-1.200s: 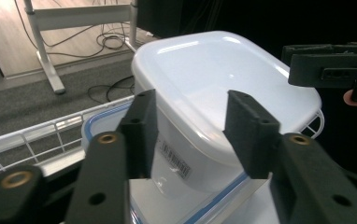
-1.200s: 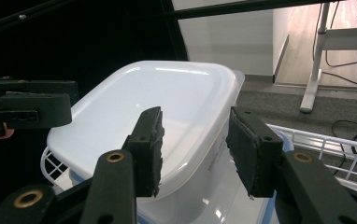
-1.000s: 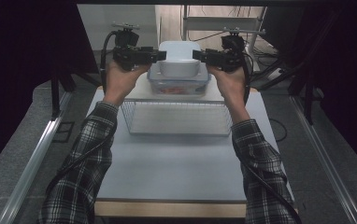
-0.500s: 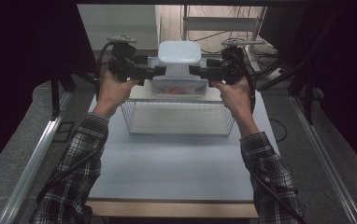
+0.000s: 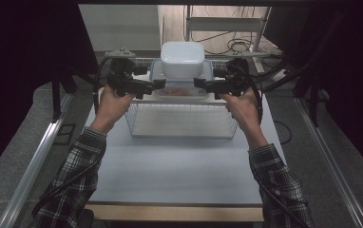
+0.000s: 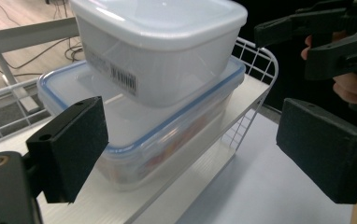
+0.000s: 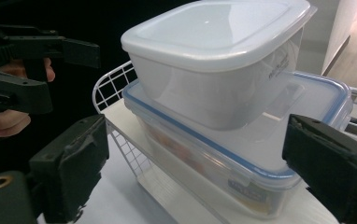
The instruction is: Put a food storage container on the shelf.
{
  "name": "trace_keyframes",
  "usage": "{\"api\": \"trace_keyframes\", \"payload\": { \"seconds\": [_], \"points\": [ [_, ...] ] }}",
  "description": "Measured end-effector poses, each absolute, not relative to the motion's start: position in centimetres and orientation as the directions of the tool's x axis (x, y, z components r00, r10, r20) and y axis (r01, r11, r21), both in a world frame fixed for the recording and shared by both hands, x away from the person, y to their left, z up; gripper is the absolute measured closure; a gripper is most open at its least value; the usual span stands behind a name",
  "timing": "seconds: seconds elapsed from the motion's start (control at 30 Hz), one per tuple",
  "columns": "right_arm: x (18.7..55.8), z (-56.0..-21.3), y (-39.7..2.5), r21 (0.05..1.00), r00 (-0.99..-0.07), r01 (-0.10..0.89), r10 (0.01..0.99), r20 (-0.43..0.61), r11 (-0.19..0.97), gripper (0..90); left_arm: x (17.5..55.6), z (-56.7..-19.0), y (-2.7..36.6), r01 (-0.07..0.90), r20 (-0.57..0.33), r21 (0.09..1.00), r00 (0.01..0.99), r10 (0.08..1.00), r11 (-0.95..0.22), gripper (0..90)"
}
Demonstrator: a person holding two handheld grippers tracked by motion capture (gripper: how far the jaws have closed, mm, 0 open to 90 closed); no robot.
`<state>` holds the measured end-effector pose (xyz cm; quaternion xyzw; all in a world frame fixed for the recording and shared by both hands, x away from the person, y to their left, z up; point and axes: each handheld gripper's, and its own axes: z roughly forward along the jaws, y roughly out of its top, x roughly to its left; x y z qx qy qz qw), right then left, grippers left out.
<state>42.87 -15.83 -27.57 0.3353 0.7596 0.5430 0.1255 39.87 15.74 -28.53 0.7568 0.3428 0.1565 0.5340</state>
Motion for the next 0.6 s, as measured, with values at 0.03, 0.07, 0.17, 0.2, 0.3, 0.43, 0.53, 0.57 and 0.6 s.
{"api": "trace_keyframes", "payload": {
  "seconds": [0.03, 0.07, 0.17, 0.2, 0.3, 0.43, 0.53, 0.57, 0.6],
  "points": [
    [42.8, -27.7, -15.9, 0.91, -0.748, 0.368, 0.643, 0.168, 0.191, 7.1, 39.8, -28.6, 15.7, 0.352, -0.127, 0.915, 0.716, 0.686, -0.198, 8.7],
    [42.7, -27.8, -15.9, 0.91, -0.749, 0.368, 0.641, 0.167, 0.193, 6.9, 39.7, -28.8, 15.7, 0.347, -0.117, 0.915, 0.715, 0.689, -0.205, 8.7],
    [42.4, -28.1, -15.9, 0.91, -0.759, 0.36, 0.631, 0.158, 0.205, 5.4, 39.2, -29.3, 15.6, 0.338, -0.092, 0.913, 0.716, 0.692, -0.229, 8.6],
    [42.2, -28.2, -15.9, 0.909, -0.76, 0.361, 0.63, 0.159, 0.207, 4.8, 39.1, -29.5, 15.6, 0.335, -0.09, 0.914, 0.717, 0.692, -0.229, 8.6],
    [42.0, -28.5, -15.9, 0.908, -0.764, 0.361, 0.627, 0.155, 0.215, 3.7, 38.8, -29.8, 15.7, 0.334, -0.095, 0.917, 0.714, 0.694, -0.217, 8.6],
    [41.6, -28.9, -15.9, 0.907, -0.771, 0.354, 0.62, 0.145, 0.229, 2.4, 38.4, -30.2, 16.0, 0.333, -0.09, 0.917, 0.705, 0.703, -0.217, 8.3],
    [41.3, -29.2, -16.0, 0.906, -0.773, 0.348, 0.62, 0.133, 0.24, 2.8, 38.0, -30.6, 16.1, 0.343, -0.093, 0.913, 0.704, 0.704, -0.223, 8.0],
    [41.2, -29.3, -16.1, 0.907, -0.771, 0.344, 0.624, 0.126, 0.242, 2.8, 37.8, -30.8, 16.1, 0.344, -0.092, 0.91, 0.709, 0.7, -0.229, 7.9],
    [41.0, -29.4, -16.1, 0.905, -0.766, 0.347, 0.631, 0.122, 0.248, 2.9, 37.7, -30.9, 16.1, 0.345, -0.089, 0.908, 0.713, 0.696, -0.238, 7.7]
  ]
}}
